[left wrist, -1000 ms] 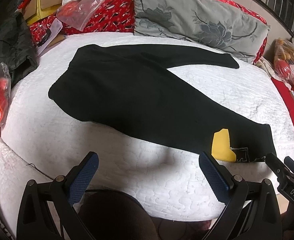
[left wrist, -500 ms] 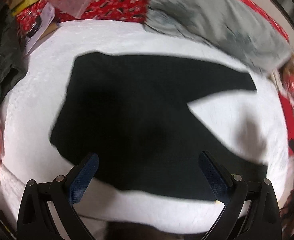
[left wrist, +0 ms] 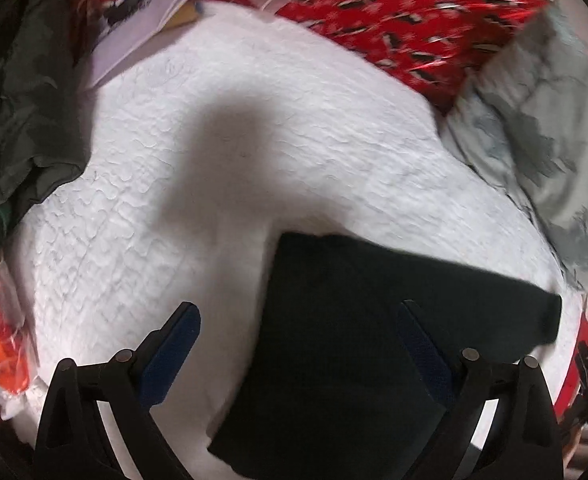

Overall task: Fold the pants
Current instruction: 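Grasp the waistband edge with the left tool while the right tool grasps the other waistband corner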

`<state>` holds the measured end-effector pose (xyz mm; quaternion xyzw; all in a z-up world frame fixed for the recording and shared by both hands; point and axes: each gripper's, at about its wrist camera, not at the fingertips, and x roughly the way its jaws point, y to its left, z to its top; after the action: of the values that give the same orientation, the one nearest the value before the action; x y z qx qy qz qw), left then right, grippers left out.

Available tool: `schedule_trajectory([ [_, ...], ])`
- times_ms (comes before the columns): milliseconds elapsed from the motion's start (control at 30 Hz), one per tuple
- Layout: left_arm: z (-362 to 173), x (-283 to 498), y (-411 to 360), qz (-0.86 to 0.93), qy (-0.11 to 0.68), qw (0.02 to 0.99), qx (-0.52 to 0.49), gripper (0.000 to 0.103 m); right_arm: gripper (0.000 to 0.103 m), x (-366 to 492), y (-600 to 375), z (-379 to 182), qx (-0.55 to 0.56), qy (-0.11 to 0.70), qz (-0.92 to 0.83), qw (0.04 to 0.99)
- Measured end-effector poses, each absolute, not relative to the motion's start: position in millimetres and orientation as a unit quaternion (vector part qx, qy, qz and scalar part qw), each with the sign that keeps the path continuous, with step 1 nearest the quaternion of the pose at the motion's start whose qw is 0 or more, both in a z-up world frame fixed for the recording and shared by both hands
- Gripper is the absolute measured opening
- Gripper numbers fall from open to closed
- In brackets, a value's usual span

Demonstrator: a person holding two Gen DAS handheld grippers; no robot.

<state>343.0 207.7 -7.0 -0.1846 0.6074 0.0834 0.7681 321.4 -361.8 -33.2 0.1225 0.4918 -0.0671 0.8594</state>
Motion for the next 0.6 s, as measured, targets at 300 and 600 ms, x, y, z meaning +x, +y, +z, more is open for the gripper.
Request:
schedule_trajectory([
  [300,-67,388,222,0.058,0.628,0.747,-0.212,0.098,0.102,392,-370,-82,0.094,0.536,-0.057,0.837],
  [600,-99,413,217,0.038,0.651,0.716,-0.248,0.098,0.061,406,-347,-108,0.078,0.566,0.005,0.82],
])
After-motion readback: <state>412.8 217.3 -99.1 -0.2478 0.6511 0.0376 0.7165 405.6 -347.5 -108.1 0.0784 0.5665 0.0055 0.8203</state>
